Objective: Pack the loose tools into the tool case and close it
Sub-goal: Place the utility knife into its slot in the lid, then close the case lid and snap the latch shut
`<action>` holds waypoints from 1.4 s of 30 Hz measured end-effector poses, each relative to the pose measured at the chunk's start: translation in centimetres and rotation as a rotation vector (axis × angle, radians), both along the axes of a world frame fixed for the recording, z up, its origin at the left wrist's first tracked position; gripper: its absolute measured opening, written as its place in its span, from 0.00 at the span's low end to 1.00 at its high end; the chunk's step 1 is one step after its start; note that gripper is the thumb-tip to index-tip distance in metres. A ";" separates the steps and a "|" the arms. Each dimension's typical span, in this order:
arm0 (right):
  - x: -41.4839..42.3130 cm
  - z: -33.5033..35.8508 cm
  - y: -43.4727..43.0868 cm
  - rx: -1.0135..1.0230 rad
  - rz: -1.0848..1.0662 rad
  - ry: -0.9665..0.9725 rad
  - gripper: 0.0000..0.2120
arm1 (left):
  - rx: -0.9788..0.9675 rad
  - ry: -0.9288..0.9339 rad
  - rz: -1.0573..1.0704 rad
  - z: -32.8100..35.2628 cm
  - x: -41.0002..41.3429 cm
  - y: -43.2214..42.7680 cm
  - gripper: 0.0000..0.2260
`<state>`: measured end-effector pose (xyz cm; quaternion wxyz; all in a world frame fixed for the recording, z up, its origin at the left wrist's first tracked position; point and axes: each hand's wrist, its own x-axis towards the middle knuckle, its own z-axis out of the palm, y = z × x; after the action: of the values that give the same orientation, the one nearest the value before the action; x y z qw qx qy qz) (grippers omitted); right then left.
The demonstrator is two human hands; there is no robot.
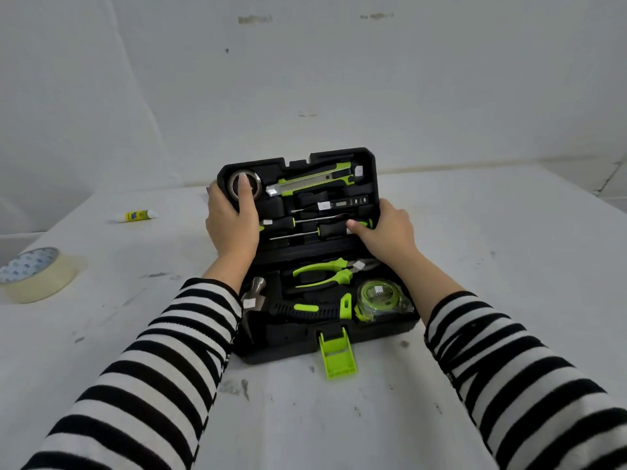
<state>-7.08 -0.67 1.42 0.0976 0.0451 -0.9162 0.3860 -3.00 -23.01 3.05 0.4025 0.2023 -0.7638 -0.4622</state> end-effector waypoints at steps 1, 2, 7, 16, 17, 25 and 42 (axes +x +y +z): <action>-0.2 0.4 -0.1 0.014 -0.036 0.012 0.26 | -0.009 0.012 -0.009 0.5 -0.1 0.1 0.22; -0.3 0.7 -0.1 -0.002 -0.070 0.017 0.27 | -0.020 0.005 -0.020 1.0 -0.2 0.2 0.23; -0.2 1.8 -0.3 -0.106 -0.154 0.039 0.25 | 0.044 -0.046 -0.115 2.1 -0.1 1.3 0.24; 2.8 2.4 0.0 -1.084 -0.064 -0.280 0.16 | 0.223 0.025 -0.120 2.2 3.6 3.4 0.22; 3.2 2.5 0.3 -1.215 -0.087 -0.307 0.16 | 0.231 0.024 -0.094 2.3 4.1 3.6 0.23; 4.4 1.8 1.6 -1.033 -0.148 -0.264 0.29 | 0.280 0.124 -0.004 0.2 7.9 4.5 0.16; 7.7 -1.3 1.9 -0.598 -0.109 -0.102 0.24 | -0.391 -0.177 0.026 -3.8 9.8 4.2 0.13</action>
<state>0.67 1.25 0.14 0.0808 -0.0543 -0.7667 0.6346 6.82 -18.76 -0.79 0.3714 0.1700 -0.8687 -0.2803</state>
